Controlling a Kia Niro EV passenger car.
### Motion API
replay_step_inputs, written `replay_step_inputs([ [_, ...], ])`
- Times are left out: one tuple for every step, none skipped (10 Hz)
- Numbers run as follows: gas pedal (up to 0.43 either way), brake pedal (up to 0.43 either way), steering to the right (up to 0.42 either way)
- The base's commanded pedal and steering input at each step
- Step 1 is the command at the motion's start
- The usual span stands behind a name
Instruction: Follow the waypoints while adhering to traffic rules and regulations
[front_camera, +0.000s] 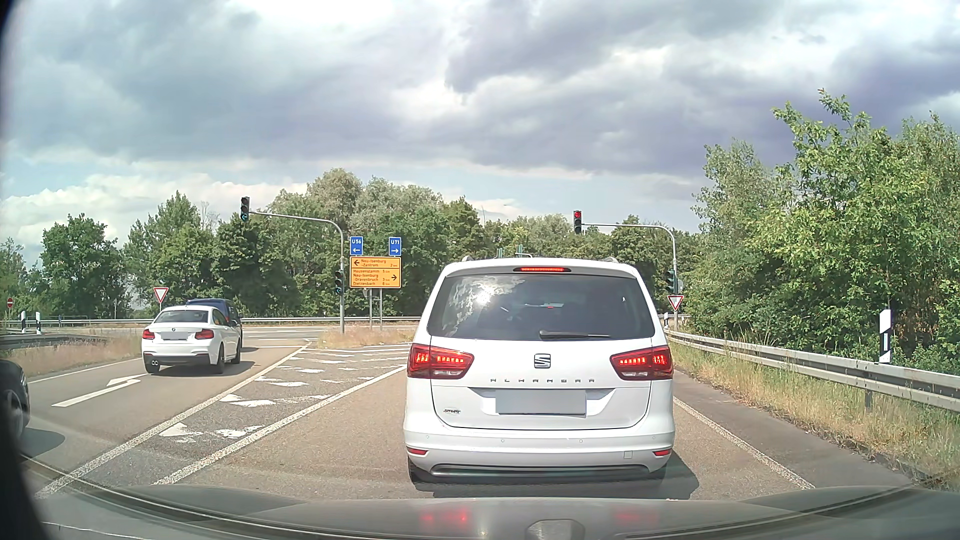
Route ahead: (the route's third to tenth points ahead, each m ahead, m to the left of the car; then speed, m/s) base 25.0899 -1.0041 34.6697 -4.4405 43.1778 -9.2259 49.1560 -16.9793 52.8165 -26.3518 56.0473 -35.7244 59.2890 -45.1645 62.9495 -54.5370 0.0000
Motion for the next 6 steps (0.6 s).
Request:
replay_step_inputs([
  [0.0,0.317,0.01],
  [0.0,0.311,0.01],
  [0.0,0.311,0.01],
  [0.0,0.311,0.01],
  [0.0,0.317,0.01],
  [0.0,0.311,0.01],
])
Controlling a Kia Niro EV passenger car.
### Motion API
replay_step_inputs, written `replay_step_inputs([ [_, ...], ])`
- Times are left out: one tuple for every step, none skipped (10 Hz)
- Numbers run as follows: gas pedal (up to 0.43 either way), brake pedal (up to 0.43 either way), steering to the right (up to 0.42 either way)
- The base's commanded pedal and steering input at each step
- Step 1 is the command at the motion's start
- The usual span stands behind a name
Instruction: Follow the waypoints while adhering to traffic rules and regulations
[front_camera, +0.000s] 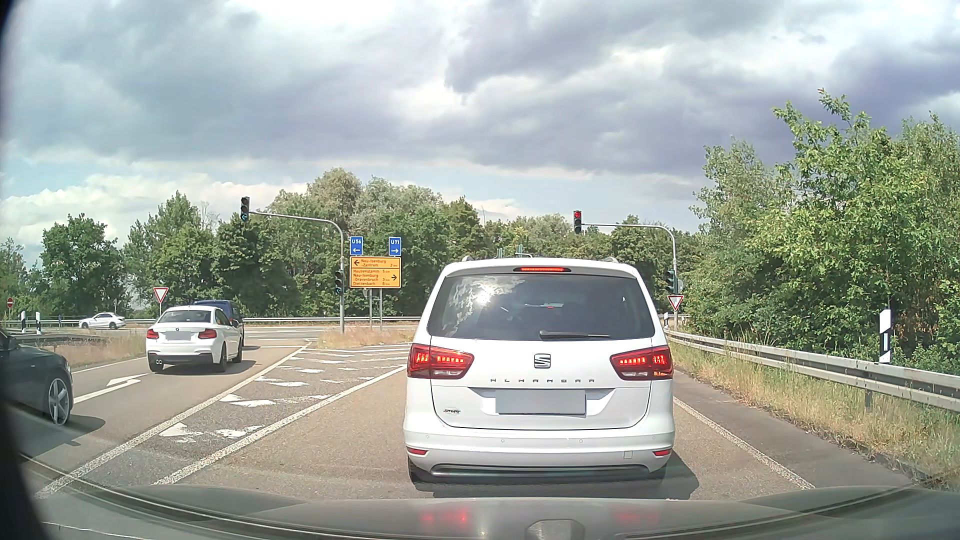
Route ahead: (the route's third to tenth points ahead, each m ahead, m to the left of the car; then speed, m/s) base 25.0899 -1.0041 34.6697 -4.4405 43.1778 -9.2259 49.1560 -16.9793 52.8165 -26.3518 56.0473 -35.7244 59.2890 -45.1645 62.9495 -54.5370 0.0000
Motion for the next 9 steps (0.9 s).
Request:
replay_step_inputs([
  [0.0,0.311,0.01],
  [0.0,0.317,0.01],
  [0.0,0.311,0.01],
  [0.0,0.311,0.01],
  [0.0,0.311,0.01],
  [0.0,0.311,0.01],
  [0.0,0.311,0.01],
  [0.0,0.317,0.01],
  [0.0,0.311,0.01],
])
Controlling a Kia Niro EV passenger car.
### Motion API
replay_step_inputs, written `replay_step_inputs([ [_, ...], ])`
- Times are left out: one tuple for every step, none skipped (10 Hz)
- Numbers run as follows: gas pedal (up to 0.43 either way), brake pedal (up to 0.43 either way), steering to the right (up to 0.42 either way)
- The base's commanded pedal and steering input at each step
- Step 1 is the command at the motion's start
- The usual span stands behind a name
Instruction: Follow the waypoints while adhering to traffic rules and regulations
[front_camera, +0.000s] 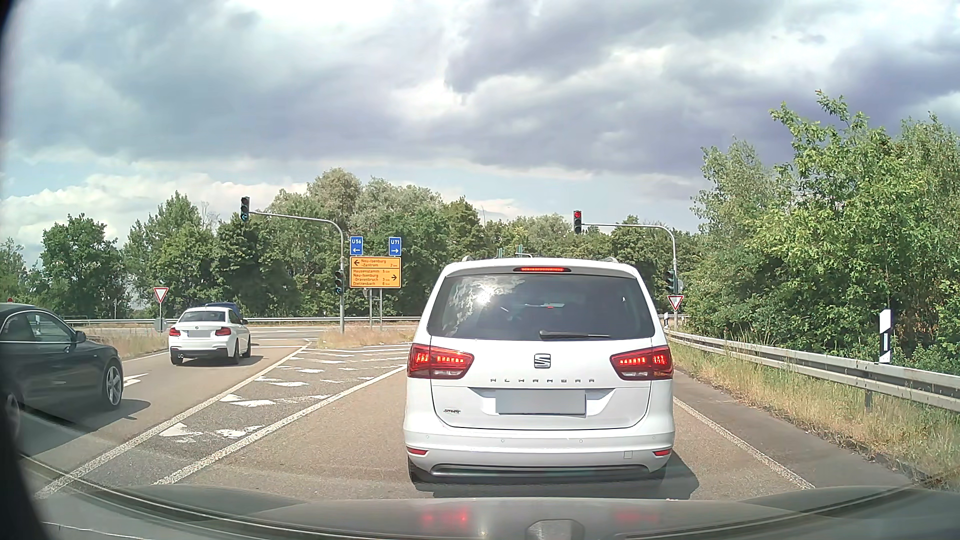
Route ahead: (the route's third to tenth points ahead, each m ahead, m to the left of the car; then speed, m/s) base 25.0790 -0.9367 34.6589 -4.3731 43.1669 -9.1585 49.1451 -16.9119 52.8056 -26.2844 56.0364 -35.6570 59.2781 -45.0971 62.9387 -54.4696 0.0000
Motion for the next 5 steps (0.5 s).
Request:
replay_step_inputs([
  [0.0,0.311,0.01],
  [0.0,0.311,0.01],
  [0.0,0.317,0.01],
  [0.0,0.311,0.01],
  [0.0,0.311,0.01],
])
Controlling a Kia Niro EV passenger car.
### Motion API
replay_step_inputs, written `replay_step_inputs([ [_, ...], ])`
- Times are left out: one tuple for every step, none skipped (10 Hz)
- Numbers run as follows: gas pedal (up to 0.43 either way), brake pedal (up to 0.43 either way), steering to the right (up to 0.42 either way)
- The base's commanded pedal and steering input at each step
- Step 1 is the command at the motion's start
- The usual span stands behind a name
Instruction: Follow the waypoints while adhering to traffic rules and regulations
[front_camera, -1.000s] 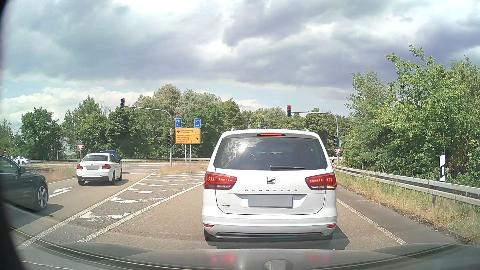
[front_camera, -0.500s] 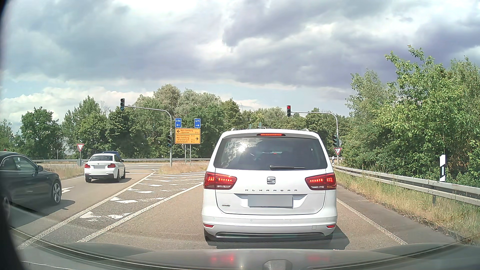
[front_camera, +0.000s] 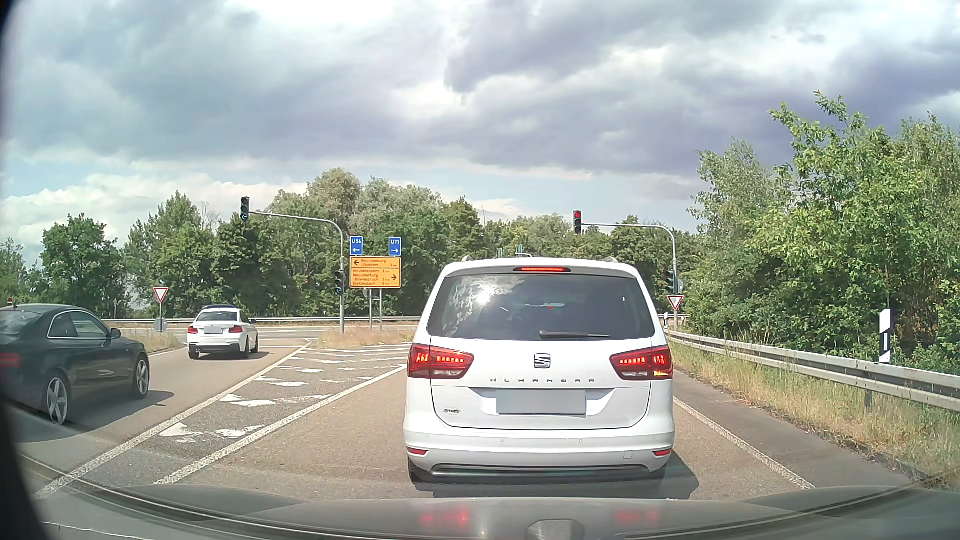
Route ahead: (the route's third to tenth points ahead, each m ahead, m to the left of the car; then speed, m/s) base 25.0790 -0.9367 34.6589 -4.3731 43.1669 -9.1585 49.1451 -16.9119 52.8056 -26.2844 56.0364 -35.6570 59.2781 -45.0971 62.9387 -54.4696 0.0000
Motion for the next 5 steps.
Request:
replay_step_inputs([
  [0.0,0.311,0.01],
  [0.0,0.311,0.01],
  [0.0,0.311,0.01],
  [0.0,0.317,0.01],
  [0.0,0.317,0.01],
])
